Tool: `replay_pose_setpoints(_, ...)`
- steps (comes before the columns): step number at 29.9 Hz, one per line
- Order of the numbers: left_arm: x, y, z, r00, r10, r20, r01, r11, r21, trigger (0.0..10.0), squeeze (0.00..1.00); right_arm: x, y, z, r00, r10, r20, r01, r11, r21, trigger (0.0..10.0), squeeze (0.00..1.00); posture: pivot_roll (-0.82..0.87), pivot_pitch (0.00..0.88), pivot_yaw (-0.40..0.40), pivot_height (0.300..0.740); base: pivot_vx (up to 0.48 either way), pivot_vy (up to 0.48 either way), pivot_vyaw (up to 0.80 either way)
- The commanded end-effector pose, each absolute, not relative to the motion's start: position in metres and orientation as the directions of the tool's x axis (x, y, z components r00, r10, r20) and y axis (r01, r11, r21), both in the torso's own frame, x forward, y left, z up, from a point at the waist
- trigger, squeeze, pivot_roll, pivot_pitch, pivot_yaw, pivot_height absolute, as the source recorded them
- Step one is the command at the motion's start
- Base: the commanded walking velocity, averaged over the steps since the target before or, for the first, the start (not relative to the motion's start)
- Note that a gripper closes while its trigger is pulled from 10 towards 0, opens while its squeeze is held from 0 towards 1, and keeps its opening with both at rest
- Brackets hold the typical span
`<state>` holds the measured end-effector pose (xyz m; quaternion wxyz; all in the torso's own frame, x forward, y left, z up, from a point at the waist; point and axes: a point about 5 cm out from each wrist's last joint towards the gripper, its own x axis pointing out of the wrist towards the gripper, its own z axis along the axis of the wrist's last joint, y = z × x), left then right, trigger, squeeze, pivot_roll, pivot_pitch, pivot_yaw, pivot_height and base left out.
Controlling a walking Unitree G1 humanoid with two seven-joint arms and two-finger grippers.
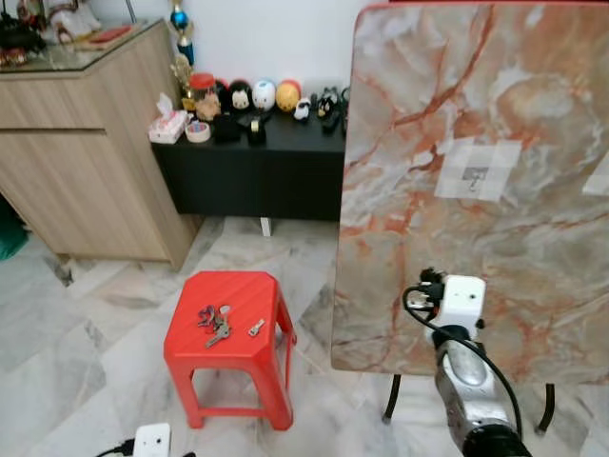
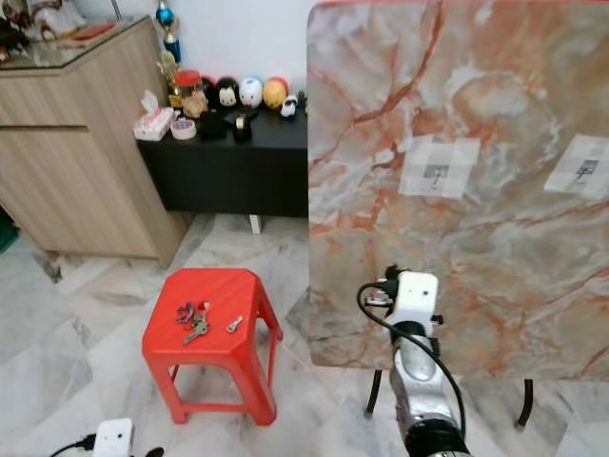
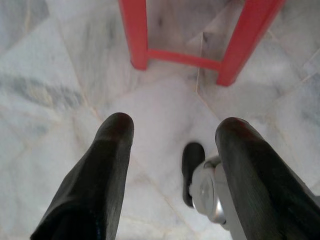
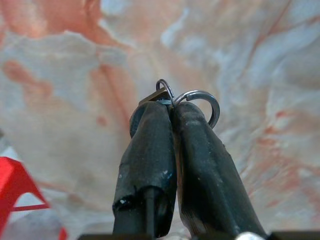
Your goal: Hang keys on a hook
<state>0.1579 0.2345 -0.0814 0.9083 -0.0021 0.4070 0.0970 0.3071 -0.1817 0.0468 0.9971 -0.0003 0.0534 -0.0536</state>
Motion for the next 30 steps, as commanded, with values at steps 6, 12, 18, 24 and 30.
replay_pose_setpoints(6,0.15,0.241,-0.084,0.624,0.191,-0.758,-0.187,0.978,0.093,10.0,0.0,0.313,-0.175,0.054,0.993,-0.09,-0.072,0.089,0.996,-0.006,10.0,0.0,0.03,0.0,-0.017,0.74,0.0,0.0,0.0)
replay_pose_setpoints(12,0.151,0.24,-0.084,0.626,0.19,-0.756,-0.188,0.978,0.09,10.0,0.0,0.316,-0.176,0.06,0.995,-0.089,-0.048,0.088,0.996,-0.021,10.0,0.0,0.03,0.0,-0.017,0.74,0.0,0.0,0.0)
replay_pose_setpoints(18,0.152,0.239,-0.083,0.627,0.19,-0.755,-0.191,0.978,0.087,10.0,0.0,0.323,-0.175,0.071,0.996,-0.088,-0.003,0.087,0.994,-0.059,10.0,0.0,0.02,0.0,-0.019,0.74,0.0,0.0,0.0)
replay_pose_setpoints(24,0.153,0.239,-0.083,0.629,0.191,-0.754,-0.195,0.977,0.085,10.0,0.0,0.329,-0.18,0.08,0.989,-0.148,0.024,0.149,0.987,-0.065,10.0,0.0,0.02,0.0,-0.022,0.74,0.0,0.0,0.0)
replay_pose_setpoints(30,0.154,0.238,-0.083,0.628,0.191,-0.755,-0.198,0.977,0.083,10.0,0.0,0.335,-0.195,0.085,0.977,-0.213,-0.011,0.21,0.967,-0.146,10.0,0.0,0.03,0.0,-0.021,0.74,0.0,0.0,0.0)
